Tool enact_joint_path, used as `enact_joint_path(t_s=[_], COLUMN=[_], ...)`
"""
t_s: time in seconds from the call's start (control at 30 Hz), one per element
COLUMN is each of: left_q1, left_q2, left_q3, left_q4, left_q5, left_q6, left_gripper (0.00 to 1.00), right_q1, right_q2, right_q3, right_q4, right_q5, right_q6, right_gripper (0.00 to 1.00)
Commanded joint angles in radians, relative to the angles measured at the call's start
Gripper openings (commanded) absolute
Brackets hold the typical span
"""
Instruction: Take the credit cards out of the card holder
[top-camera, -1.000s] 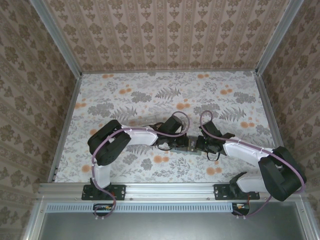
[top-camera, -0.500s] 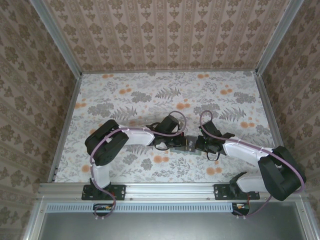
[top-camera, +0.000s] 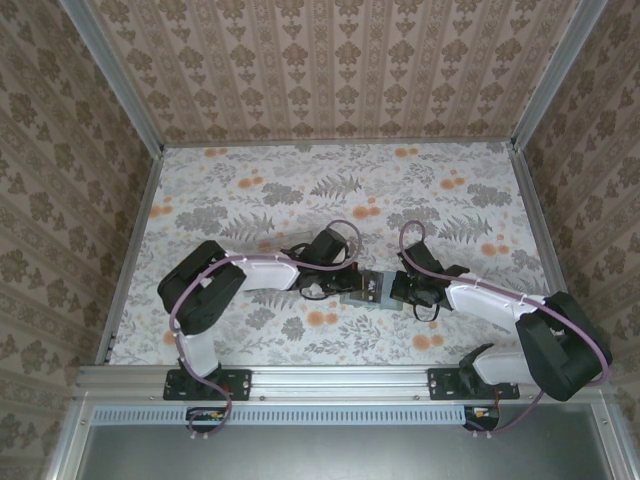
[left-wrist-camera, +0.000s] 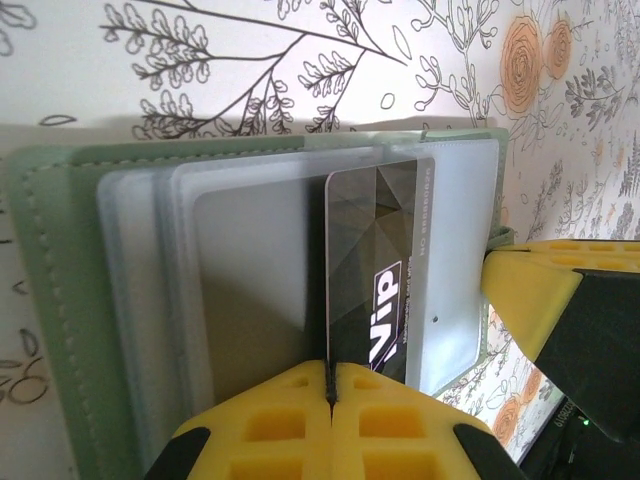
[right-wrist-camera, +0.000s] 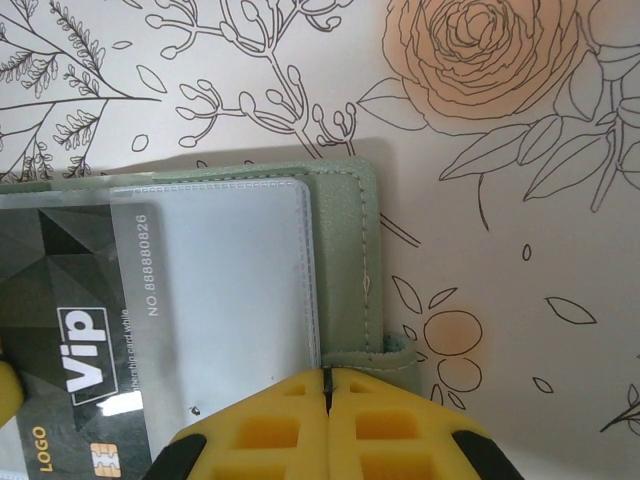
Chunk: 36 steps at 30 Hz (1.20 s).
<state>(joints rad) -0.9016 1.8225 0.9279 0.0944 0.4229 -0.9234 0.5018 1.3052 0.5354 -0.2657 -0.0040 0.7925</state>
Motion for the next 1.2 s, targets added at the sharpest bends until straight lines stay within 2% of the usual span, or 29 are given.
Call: enact_joint_path(t_s=[0.0, 0.37, 0.57, 0.77, 0.83, 0.9, 1.07, 1.13, 1.17], left_q1=[0.006, 0.019, 0.019, 0.019, 0.02, 0.022, 0.034, 0.038, 0.038], left_q2=[-0.057, -0.161, -0.221, -0.317, -0.357, -0.394, -0.518, -0.569, -0.591], left_q3=[-0.02, -0.035, -0.022, 0.026, 0.05, 0.073, 0.099, 0.094, 0.095], left_q4=[-0.041, -0.093, -0.164, -0.319, -0.396, -0.477, -0.648, -0.696, -0.726], left_q5=[0.001, -0.003, -0.036, -0.11, -0.153, -0.21, -0.378, -0.427, -0.451], left_q6=[0.011, 0.039, 0.071, 0.161, 0.208, 0.259, 0.38, 0.452, 0.487], left_gripper=[0.0, 0.0, 0.0, 0.0, 0.0, 0.0, 0.0, 0.0, 0.0], right_q1=[0.005, 0.005, 0.005, 0.005, 0.004, 0.005, 0.005, 0.006, 0.006], right_q2=[0.041, 0.024, -0.05, -0.213, -0.274, -0.324, -0.402, -0.408, -0.406], right_q3=[-0.012, -0.005, 0.014, 0.086, 0.105, 0.118, 0.14, 0.157, 0.162], right_q4=[-0.038, -0.043, -0.063, -0.119, -0.12, -0.109, -0.048, -0.032, -0.024], right_q5=[0.034, 0.035, 0.033, 0.028, 0.024, 0.013, -0.031, -0.045, -0.057], right_q6=[0.011, 0.011, -0.022, -0.115, -0.142, -0.166, -0.227, -0.239, -0.242], right_gripper=[0.08, 0.08, 0.1, 0.21, 0.28, 0.46, 0.77, 0.94, 1.0])
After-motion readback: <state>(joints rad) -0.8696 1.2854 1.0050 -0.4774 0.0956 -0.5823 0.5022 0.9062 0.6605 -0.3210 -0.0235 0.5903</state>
